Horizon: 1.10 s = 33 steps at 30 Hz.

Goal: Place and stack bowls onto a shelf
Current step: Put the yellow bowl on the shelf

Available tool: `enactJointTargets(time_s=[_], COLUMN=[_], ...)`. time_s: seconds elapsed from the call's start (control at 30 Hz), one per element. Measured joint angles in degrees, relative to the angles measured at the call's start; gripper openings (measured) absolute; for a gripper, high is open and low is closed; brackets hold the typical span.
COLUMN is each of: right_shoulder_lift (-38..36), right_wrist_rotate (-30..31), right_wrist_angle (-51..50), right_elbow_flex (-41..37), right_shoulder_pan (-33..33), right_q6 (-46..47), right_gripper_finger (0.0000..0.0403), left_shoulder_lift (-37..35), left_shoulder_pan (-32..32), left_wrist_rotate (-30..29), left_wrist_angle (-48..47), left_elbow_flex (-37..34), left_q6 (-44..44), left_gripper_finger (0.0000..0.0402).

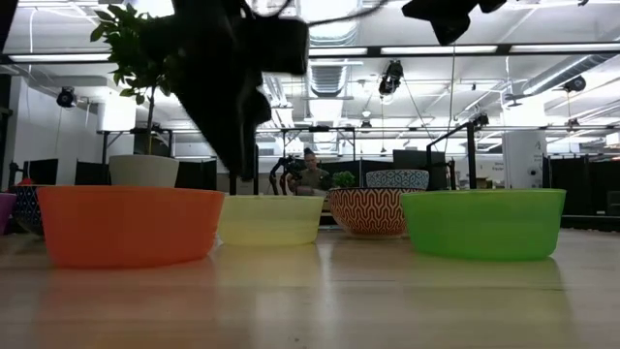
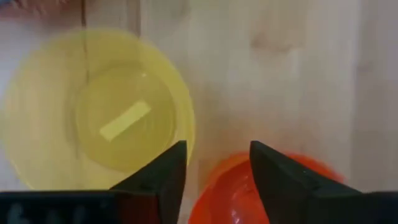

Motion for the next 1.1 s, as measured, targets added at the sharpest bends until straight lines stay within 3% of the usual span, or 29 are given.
enactJointTargets(time_s=[0.17,0.37,0.53,0.8,1.1], right_shoulder_lift=[-1.41,-1.86,-1.75,-1.73,-1.71], right_wrist_rotate=[0.02,0.17,0.15,0.19,0.17], right_wrist_angle=[-0.71,-1.86,-1.86,-2.58,-2.85], right_elbow_flex=[0.0,0.0,0.0,0.0,0.0], right_shoulder_pan=[0.0,0.0,0.0,0.0,0.0], right_q6=[-0.82,-0.78,-0.65,0.83,1.42], right_gripper_finger=[0.0125,0.0126,0.0127,0.0124,0.0126], left_shoulder_lift=[3.73,4.73,4.73,4.73,4.2], left_shoulder_pan=[0.0,0.11,0.11,0.16,-0.03], left_wrist_rotate=[-4.54,-4.83,-4.83,-4.82,-4.26], left_wrist_angle=[-1.91,-0.57,-0.13,2.86,-2.07], left_elbow_flex=[1.73,1.74,1.59,0.24,4.82], left_q6=[-0.61,-0.42,-0.39,-0.42,3.77], left_gripper_finger=[0.0179,0.016,0.0118,0.0012,0.0001])
